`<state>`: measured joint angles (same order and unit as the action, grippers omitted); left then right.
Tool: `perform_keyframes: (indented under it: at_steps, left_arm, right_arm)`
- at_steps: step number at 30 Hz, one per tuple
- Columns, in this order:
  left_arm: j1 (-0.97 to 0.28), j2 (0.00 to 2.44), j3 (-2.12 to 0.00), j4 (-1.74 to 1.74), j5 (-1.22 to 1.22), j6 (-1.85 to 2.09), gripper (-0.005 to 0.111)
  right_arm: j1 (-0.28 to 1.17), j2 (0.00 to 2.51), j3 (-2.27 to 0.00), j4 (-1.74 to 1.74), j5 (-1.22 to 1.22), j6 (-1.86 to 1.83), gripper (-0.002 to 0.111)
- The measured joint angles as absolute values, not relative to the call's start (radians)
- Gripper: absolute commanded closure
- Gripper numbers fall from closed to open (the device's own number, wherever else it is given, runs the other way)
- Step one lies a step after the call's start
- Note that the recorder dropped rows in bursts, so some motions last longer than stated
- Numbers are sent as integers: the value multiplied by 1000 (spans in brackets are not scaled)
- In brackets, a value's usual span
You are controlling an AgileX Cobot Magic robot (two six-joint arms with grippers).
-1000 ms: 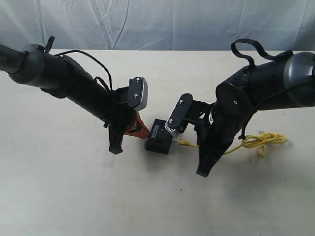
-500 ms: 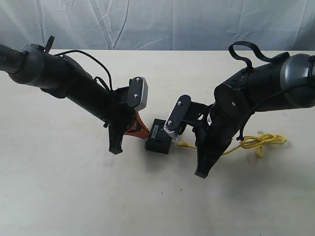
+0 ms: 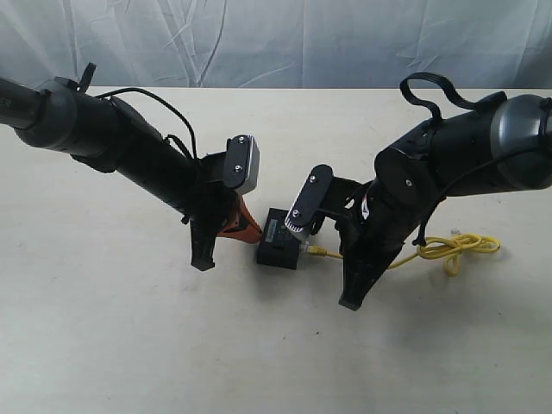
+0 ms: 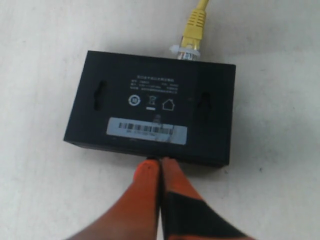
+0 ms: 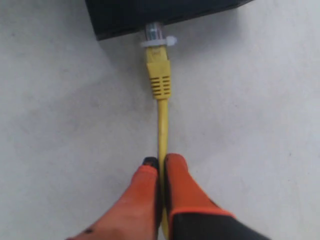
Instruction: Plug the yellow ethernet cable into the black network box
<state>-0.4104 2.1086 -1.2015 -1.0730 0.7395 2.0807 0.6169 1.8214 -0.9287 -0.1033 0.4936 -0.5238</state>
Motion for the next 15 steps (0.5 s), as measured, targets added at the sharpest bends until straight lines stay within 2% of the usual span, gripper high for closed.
perform_keyframes:
  at_steps: [15]
  left_arm:
    - [-410,2109,-1202,-1102,741,2068,107]
  right_arm:
    - [617,1824,-929,-80,473,-564,109]
